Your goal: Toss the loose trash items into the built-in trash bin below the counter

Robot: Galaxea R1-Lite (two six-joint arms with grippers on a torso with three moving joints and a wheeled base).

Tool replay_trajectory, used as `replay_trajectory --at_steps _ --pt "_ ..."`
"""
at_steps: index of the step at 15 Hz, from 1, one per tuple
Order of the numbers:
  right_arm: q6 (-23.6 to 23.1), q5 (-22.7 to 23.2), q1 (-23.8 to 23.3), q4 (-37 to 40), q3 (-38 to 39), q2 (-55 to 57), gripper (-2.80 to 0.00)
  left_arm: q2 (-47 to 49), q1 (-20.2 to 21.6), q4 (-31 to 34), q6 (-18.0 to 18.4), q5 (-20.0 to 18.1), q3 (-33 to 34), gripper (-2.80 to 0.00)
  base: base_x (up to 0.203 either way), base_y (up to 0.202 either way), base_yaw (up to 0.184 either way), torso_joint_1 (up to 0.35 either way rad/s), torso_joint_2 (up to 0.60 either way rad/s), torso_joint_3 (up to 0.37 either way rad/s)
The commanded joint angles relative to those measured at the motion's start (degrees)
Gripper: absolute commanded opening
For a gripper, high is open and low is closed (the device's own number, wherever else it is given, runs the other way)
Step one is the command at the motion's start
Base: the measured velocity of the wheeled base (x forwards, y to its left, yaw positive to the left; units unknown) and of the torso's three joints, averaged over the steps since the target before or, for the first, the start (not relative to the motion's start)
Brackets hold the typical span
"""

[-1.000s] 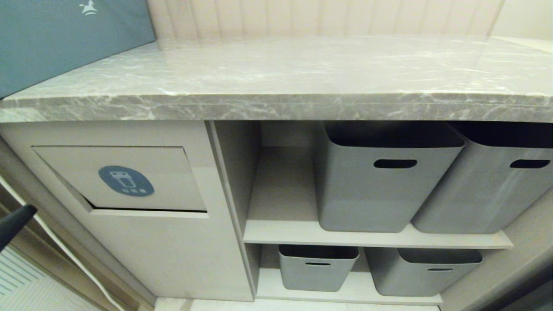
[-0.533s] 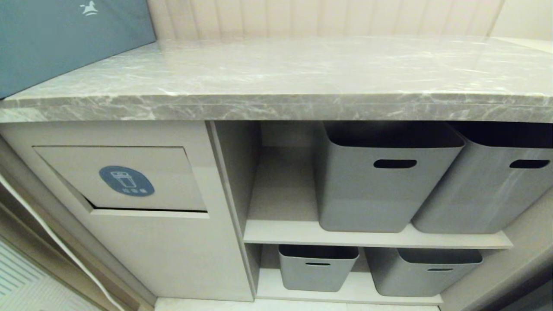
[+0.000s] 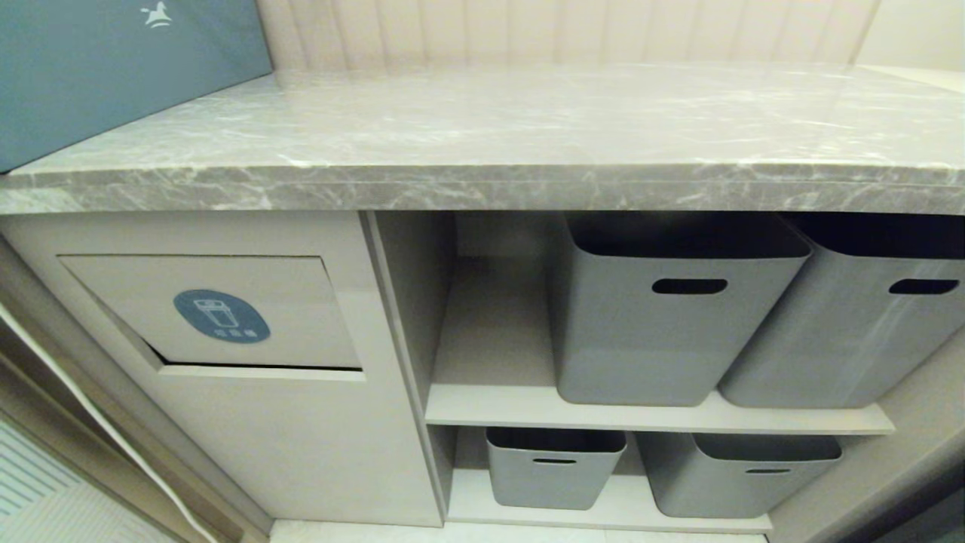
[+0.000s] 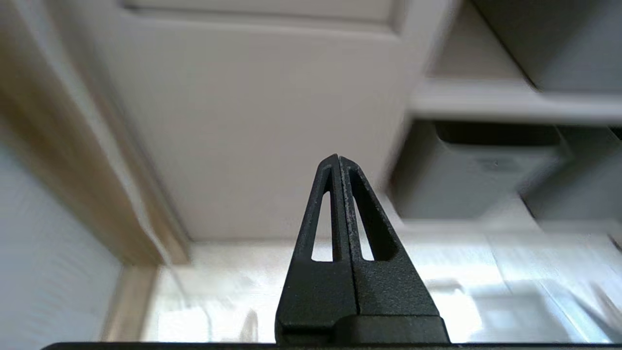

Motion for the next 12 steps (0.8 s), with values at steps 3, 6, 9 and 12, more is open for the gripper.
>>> replay_trajectory --at_steps 3,6,9,12 --pt "0.0 0.0 0.0 0.1 0.0 0.0 -2.8 -4.2 -0.2 -0.4 1.6 4.5 1.6 -2.8 0.0 0.0 0.0 0.0 0.0 0.0" --pt "0.0 0.0 0.0 0.1 0.0 0.0 -2.8 -4.2 -0.2 1.2 2.1 2.9 1.5 -2.8 0.0 0.0 0.0 0.0 0.0 0.0" --pt "0.0 0.0 0.0 0.0 0.0 0.0 -2.8 -4.2 -0.2 1.0 1.6 3.0 1.6 -2.8 0.0 0.0 0.0 0.0 0.0 0.0" --pt "0.0 0.0 0.0 0.0 0.0 0.0 -2.8 -4.2 -0.2 1.0 2.1 2.8 1.6 -2.8 0.0 0.0 0.0 0.0 0.0 0.0"
